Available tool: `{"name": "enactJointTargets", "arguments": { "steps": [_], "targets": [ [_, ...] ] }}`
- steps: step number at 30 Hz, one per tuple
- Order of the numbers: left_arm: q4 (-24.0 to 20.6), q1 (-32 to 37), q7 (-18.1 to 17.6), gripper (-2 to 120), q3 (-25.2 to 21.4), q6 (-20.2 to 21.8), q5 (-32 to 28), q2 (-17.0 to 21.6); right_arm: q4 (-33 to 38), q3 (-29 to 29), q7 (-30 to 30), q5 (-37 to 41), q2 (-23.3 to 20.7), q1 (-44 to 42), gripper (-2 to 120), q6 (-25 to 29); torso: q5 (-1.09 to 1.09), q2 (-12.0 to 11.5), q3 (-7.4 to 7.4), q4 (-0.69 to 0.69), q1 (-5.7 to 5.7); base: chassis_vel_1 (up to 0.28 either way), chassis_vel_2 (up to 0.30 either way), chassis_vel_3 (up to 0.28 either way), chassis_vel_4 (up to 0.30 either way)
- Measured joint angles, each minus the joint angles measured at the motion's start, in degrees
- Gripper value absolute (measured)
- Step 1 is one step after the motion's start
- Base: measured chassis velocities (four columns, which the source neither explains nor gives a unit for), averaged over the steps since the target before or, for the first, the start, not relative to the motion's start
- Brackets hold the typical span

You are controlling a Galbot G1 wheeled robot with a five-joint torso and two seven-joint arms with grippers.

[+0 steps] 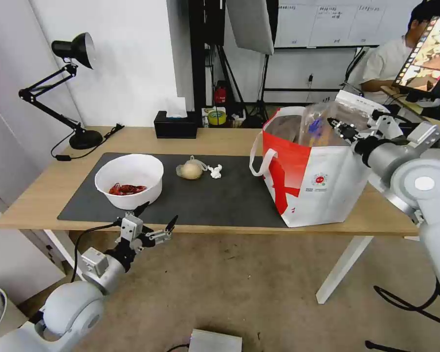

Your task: Pick up the trash from the table and place it into the takeout bag.

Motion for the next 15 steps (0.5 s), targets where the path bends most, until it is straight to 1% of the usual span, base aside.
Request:
{"name": "enactJointTargets", "arguments": {
  "steps": [1, 3, 4, 5, 7, 8, 9, 10, 11, 12, 13, 15],
  "targets": [
    [-0.02, 0.0, 0.0, 100, -0.07, 0.0, -0.02, 0.1, -0.07, -0.06, 0.0, 0.01, 0.11, 0.1, 44, -0.09, 0.0, 0.0, 0.0, 0.0, 0.0, 0.0, 0.0, 0.0, 0.0],
    [-0.07, -0.01, 0.0, 100, -0.19, 0.01, -0.03, 0.26, -0.09, -0.17, -0.52, 0.02, 0.29, 0.34, 55, -0.1, 0.0, 0.0, 0.0, 0.0, 0.0, 0.0, 0.0, 0.0, 0.0],
    [-0.07, -0.01, 0.0, 100, -0.19, 0.01, -0.03, 0.26, -0.09, -0.17, -0.52, 0.02, 0.29, 0.34, 55, -0.1, 0.0, 0.0, 0.0, 0.0, 0.0, 0.0, 0.0, 0.0, 0.0],
    [-0.13, -0.01, 0.0, 100, -0.21, 0.01, -0.04, 0.27, -0.06, -0.19, -1.35, 0.01, 0.29, 0.41, 59, 0.02, 0.0, 0.0, 0.0, 0.0, 0.0, 0.0, 0.0, 0.0, 0.0],
    [-0.28, 0.09, 0.01, 100, -0.29, 0.01, -0.04, 0.28, 0.24, -0.21, -4.39, -0.07, -0.01, 0.58, 69, 1.34, 0.01, 0.0, 0.0, 0.0, 0.0, 0.0, 0.0, 0.0, 0.0],
    [-0.37, 0.14, 0.01, 100, -0.36, 0.01, -0.04, 0.28, 0.46, -0.25, -6.28, -0.18, -0.33, 0.78, 73, 2.11, 0.0, 0.0, 0.0, 0.0, 0.0, 0.0, 0.0, 0.0, 0.0],
    [-0.37, 0.14, 0.01, 100, -0.36, 0.01, -0.04, 0.28, 0.46, -0.25, -6.28, -0.18, -0.33, 0.78, 73, 2.11, 0.0, 0.0, 0.0, 0.0, 0.0, 0.0, 0.0, 0.0, 0.0],
    [-0.42, 0.2, 0.01, 100, -0.44, 0.01, -0.04, 0.28, 0.83, -0.39, -8.59, -0.4, -0.8, 1.06, 77, 3.0, 0.0, 0.0, 0.0, 0.0, 0.0, 0.0, 0.0, 0.0, 0.0],
    [-0.48, 0.26, 0.02, 100, -0.47, 0.01, -0.04, 0.27, 1.37, -0.76, -10.81, -0.58, -1.46, 1.42, 84, 3.76, 0.0, 0.0, 0.0, 0.0, 0.0, 0.0, 0.0, 0.0, 0.0],
    [-0.52, 0.27, 0.03, 100, -0.51, 0.01, -0.04, 0.26, 1.98, -1.16, -12.57, -0.65, -2.05, 1.81, 88, 4.37, 0.0, 0.0, 0.0, 0.0, 0.0, 0.0, 0.0, 0.0, 0.0],
    [-0.52, 0.27, 0.03, 100, -0.51, 0.01, -0.04, 0.26, 1.98, -1.16, -12.57, -0.65, -2.05, 1.81, 88, 4.37, 0.0, 0.0, 0.0, 0.0, 0.0, 0.0, 0.0, 0.0, 0.0],
    [-0.56, 0.28, 0.03, 100, -0.61, 0.01, -0.04, 0.08, 3.97, -2.54, -17.07, -1.48, -3.49, 2.64, 97, 5.33, -0.01, 0.0, 0.0, 0.0, 0.0, 0.0, 0.0, 0.0, 0.0]
  ]
}}
